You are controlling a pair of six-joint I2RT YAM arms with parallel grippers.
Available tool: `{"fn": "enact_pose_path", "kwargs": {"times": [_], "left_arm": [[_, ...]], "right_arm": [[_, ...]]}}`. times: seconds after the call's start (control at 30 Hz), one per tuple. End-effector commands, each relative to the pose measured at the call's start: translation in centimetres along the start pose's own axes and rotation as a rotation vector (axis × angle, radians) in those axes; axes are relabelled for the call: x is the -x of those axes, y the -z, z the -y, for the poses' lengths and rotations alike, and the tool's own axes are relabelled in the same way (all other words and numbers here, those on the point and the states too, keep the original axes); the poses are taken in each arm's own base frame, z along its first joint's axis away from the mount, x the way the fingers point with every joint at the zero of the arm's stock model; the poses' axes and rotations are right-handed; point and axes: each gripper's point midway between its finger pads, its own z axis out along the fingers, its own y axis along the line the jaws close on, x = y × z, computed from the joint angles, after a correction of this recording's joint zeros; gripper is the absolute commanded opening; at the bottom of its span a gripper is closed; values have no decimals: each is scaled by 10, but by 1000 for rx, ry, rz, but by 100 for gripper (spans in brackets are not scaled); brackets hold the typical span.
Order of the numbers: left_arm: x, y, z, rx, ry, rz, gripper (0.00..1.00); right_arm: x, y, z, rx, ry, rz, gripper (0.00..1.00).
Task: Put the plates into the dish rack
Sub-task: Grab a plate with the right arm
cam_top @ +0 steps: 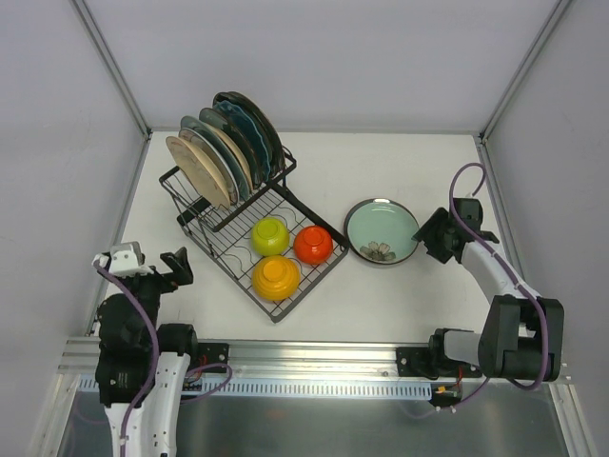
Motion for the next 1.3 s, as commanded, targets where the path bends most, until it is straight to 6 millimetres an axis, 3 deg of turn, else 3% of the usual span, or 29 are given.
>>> {"fn": "enact_pose_path", "kwargs": {"times": [0.0, 0.07, 0.2, 0.4, 0.5, 0.73, 0.97, 1.07, 1.17, 1.2, 1.27], "left_arm": [[62, 51, 35, -223, -106, 223, 99], [74, 64, 46, -292, -136, 240, 98], [82, 90, 90, -558, -197, 231, 95], [97, 98, 129, -797, -154, 121, 94], [115, 102, 144, -871, -105, 120, 94], [132, 62, 170, -961, 30, -30, 98], [157, 41, 195, -1056, 123, -70, 99], [152, 33, 221, -1096, 131, -115, 99], [129, 28, 265, -1131, 47, -163, 99], [116, 28, 290, -1136, -32, -169, 99], [104, 25, 313, -1140, -115, -172, 99]], "right_arm": [[18, 2, -11, 22, 4, 44, 61], [19, 2, -12, 21, 2, 42, 61], [22, 2, -9, -2, 10, 43, 61], [29, 4, -5, -37, 27, 64, 63], [30, 5, -6, -37, 22, 69, 64], [31, 2, -8, -43, 17, 57, 65], [32, 0, -12, -47, 11, 48, 66], [34, -1, -12, -52, 12, 47, 66], [35, -1, -11, -62, 20, 46, 66], [35, -1, -11, -66, 21, 44, 66], [36, 0, -11, -67, 26, 42, 66]]}}
